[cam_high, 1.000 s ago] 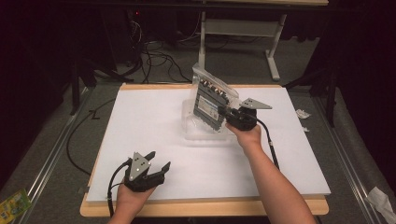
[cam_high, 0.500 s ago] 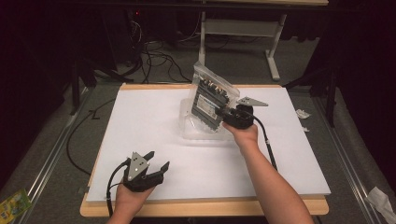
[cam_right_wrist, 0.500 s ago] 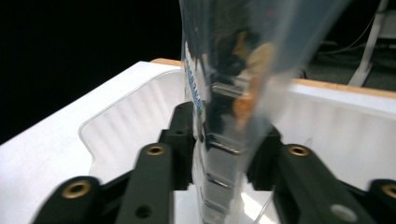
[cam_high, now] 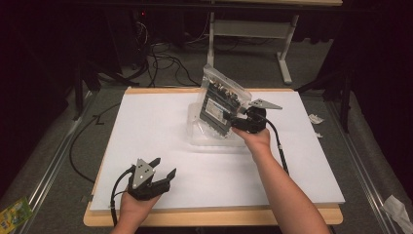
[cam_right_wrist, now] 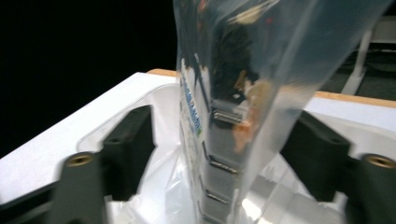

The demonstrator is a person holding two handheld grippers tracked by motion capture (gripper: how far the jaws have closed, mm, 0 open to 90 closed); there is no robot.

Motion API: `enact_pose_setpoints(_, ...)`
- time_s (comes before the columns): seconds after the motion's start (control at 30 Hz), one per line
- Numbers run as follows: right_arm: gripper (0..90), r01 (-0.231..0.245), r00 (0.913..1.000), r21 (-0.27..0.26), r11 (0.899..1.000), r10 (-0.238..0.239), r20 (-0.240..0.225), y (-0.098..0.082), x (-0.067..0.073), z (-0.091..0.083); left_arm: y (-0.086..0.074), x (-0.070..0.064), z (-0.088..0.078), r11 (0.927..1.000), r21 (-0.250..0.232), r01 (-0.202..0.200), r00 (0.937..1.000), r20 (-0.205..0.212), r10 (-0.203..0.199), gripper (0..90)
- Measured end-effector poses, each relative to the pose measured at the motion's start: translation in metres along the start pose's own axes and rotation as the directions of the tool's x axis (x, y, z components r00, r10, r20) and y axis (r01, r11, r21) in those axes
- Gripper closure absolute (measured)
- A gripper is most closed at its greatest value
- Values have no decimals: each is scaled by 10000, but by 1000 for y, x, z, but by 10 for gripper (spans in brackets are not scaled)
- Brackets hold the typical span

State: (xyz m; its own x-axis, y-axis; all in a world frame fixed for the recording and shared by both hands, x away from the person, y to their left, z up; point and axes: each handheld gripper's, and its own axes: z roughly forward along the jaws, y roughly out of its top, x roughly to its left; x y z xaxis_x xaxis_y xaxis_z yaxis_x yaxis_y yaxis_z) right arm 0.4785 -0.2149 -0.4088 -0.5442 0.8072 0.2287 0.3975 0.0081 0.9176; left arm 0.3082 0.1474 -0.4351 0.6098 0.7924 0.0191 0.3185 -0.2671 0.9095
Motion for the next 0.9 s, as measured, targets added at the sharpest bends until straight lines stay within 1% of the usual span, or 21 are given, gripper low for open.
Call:
enact_pose_setpoints(0.03, 226, 13, 10000, -26, 10000, -13, 47, 0, 0, 0, 0, 0, 0, 10000, 11, -6, 10000, 16, 6, 342)
enact_pose_setpoints(0.07, 176, 126, 9998, -63, 9999, -125, 170, 1, 0, -2, 0, 0, 0, 10000, 1, -4, 10000, 24, 4, 342)
enact_pose_setpoints(0.13, 170, 171, 9996, -92, 9998, -169, 229, 1, 0, -2, 0, -1, 0, 10000, -2, 12, 10000, 40, -12, 342)
enact_pose_setpoints(0.17, 182, 279, 9983, -85, 9996, -275, 507, 2, 1, -3, 0, -1, 0, 10000, 1, 6, 10000, 46, -6, 342)
enact_pose_setpoints(0.2, 173, 441, 9958, -33, 9990, -437, 802, 3, 2, -3, 0, -1, 0, 10000, 0, -8, 10000, 39, 8, 342)
enact_pose_setpoints(0.23, 154, 547, 9953, -34, 9985, -542, 807, 3, 3, -3, 0, -1, 1, 10000, 11, -25, 10000, 32, 25, 342)
enact_pose_setpoints(0.3, 131, 563, 9963, -66, 9984, -557, 659, 4, 3, -6, 0, -1, 1, 10000, 36, -15, 10000, 32, 15, 341)
enact_pose_setpoints(0.4, 112, 569, 9966, -59, 9984, -565, 593, 5, 4, -7, 0, -1, 1, 10000, 29, -14, 10000, 36, 14, 341)
enact_pose_setpoints(0.5, 87, 451, 9978, 174, 9988, -459, 477, 6, 6, -11, 0, -1, 1, 10000, 15, -36, 10000, 34, 36, 341)
enact_pose_setpoints(0.63, 77, 554, 9978, 328, 9979, -565, 336, 5, 8, -17, 0, -2, 1, 10000, 33, -74, 10000, 64, 74, 341)
enact_pose_setpoints(0.73, 76, 622, 9977, 370, 9974, -631, 233, 4, 9, -26, 0, -3, 2, 9999, 63, -112, 9999, 103, 111, 340)
enact_pose_setpoints(0.77, 67, 680, 9974, 403, 9969, -689, 192, 3, 10, -32, 0, -3, 2, 9999, 75, -115, 9999, 107, 114, 339)
enact_pose_setpoints(0.8, 67, 680, 9974, 403, 9969, -689, 192, 3, 10, -32, 0, -3, 3, 9998, 115, -135, 9998, 138, 134, 339)
enact_pose_setpoints(0.83, 61, 792, 9966, 354, 9962, -799, 193, 2, 11, -40, 0, -4, 4, 9998, 149, -160, 9998, 142, 158, 334)
enact_pose_setpoints(0.9, 60, 921, 9954, 326, 9952, -929, 235, 1, 11, -47, -1, -5, 4, 9997, 154, -162, 9997, 158, 160, 333)
